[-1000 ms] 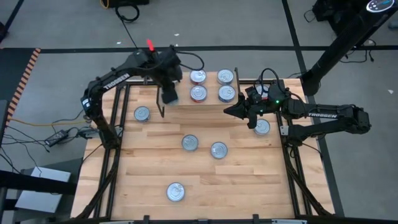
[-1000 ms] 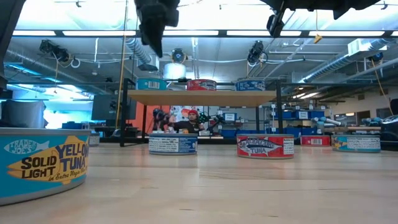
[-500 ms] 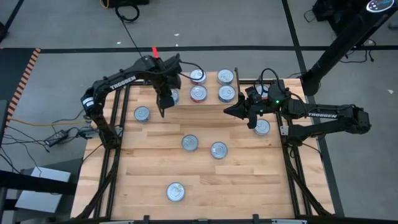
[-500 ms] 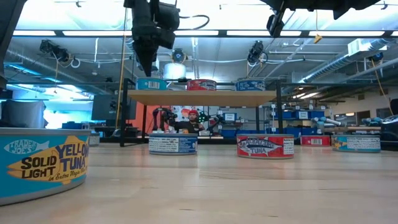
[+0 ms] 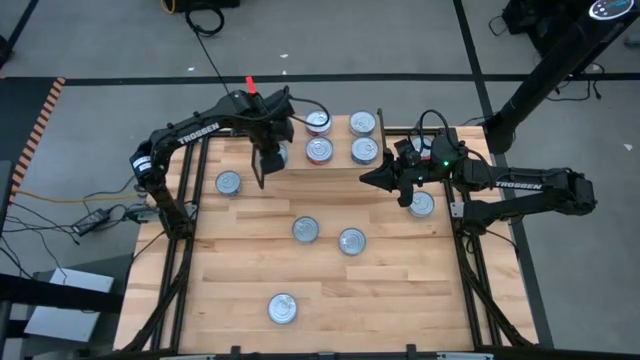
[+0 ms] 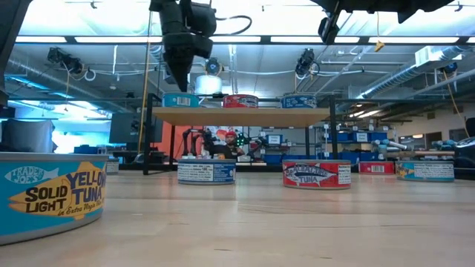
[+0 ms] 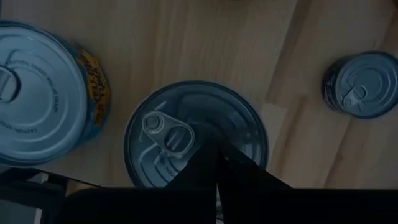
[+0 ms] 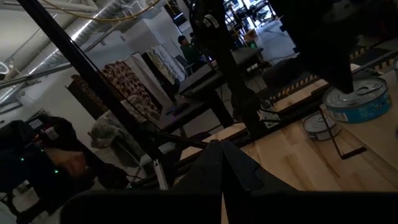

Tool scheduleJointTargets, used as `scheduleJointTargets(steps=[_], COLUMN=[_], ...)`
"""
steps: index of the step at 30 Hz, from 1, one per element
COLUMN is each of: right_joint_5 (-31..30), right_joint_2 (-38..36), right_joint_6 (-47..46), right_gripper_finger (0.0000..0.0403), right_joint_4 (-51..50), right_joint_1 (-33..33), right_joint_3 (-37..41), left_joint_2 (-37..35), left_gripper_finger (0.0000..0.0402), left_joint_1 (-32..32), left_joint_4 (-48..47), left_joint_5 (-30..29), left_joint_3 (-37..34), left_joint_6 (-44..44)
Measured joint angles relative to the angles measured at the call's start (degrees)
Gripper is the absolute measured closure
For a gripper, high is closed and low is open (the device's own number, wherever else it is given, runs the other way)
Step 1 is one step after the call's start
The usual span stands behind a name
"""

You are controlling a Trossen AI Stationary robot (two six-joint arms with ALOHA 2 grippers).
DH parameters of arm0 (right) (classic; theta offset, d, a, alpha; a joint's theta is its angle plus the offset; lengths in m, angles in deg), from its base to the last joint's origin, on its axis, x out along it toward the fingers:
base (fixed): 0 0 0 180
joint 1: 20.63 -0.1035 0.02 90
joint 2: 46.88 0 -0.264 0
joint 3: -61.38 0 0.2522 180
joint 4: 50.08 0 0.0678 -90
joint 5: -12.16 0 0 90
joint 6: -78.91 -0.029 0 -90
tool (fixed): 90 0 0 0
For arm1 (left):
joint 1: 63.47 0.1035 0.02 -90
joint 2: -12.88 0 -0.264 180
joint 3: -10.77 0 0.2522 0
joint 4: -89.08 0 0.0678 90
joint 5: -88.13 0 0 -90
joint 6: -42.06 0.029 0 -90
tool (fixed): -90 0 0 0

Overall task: Stack canned seafood by type on shelf
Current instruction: Put the top left yellow and blue tuna can on the shelf aligned with the other yellow and blue tuna can

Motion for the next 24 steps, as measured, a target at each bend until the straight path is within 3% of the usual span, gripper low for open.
scheduleJointTargets(steps=[24], right_joint_5=[0.0], right_joint_2=[0.0], right_joint_6=[0.0], right_gripper_finger=[0.0398], right_joint_4=[0.0], right_joint_1=[0.0], right_joint_3=[0.0], left_joint_2=[3.2], left_gripper_finger=[0.0401], left_joint_1=[0.0], left_joint_4=[7.1], left_joint_5=[-3.9], left_joint_3=[0.0], left_joint_6=[-0.2])
